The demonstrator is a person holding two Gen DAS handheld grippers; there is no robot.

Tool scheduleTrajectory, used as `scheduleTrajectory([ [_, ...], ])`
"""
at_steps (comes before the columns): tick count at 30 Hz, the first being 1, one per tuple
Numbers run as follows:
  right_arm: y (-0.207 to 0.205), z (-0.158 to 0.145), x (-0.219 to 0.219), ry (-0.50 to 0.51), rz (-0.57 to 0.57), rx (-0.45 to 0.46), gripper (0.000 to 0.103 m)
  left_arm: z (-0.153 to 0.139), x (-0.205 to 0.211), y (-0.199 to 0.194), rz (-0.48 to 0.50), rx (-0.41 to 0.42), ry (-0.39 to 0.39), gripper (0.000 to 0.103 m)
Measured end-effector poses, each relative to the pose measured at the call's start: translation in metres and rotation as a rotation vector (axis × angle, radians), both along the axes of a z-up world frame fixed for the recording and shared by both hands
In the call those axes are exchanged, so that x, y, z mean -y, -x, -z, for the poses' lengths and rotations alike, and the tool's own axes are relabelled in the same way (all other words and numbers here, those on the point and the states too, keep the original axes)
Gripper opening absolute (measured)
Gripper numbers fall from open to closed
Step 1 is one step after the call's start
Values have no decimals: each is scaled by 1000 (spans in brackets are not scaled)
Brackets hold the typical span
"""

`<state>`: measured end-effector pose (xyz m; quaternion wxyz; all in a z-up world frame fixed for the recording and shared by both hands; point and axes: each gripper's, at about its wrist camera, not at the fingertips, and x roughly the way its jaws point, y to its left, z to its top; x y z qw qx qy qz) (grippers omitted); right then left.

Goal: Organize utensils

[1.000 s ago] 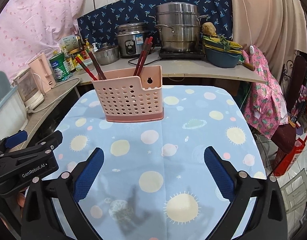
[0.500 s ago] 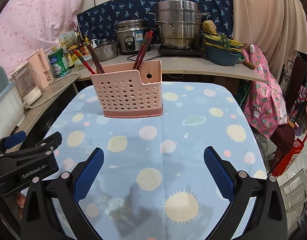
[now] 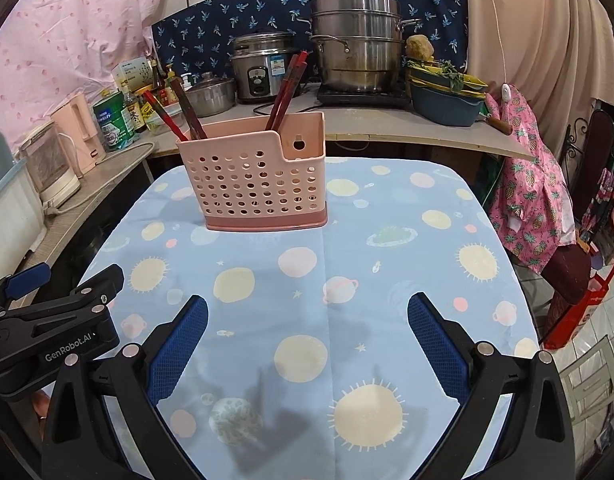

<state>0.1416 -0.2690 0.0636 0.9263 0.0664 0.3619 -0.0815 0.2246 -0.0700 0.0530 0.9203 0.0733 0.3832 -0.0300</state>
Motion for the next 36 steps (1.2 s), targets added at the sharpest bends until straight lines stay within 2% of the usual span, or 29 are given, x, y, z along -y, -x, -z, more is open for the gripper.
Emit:
scheduleTrajectory([
  [36,-17,8,1,1,1,-18,97,7,1,-21,-24,7,-7,95],
])
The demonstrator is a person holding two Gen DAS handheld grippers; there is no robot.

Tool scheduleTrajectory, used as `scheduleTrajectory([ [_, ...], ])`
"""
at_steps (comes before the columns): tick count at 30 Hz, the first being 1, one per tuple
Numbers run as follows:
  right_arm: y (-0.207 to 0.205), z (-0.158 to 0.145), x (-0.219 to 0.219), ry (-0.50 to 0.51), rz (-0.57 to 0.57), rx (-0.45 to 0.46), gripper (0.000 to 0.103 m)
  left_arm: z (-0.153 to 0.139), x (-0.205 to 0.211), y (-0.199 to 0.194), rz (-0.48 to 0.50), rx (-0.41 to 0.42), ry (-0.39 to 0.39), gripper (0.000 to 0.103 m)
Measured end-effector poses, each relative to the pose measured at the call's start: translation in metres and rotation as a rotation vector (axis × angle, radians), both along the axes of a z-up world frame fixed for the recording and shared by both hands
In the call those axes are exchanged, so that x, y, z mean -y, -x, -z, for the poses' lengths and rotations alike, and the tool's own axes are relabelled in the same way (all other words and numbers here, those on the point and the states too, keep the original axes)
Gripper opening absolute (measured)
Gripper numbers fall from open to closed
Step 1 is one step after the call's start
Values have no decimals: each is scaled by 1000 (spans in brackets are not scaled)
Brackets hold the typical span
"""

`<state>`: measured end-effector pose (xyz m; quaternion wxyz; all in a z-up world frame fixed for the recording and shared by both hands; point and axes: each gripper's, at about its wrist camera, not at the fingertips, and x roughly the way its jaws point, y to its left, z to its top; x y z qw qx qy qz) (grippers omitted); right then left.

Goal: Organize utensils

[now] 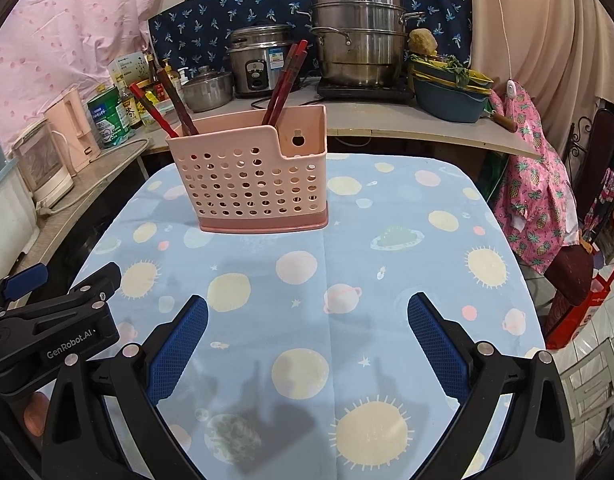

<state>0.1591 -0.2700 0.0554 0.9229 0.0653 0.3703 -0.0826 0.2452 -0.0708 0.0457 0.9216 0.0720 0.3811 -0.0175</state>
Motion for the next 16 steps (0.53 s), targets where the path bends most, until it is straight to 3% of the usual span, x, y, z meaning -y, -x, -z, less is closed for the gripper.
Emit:
scheduleTrajectory([
  [16,-9,-6,2,-3,5,15,97,-9,5,-3,3,53,4,94],
])
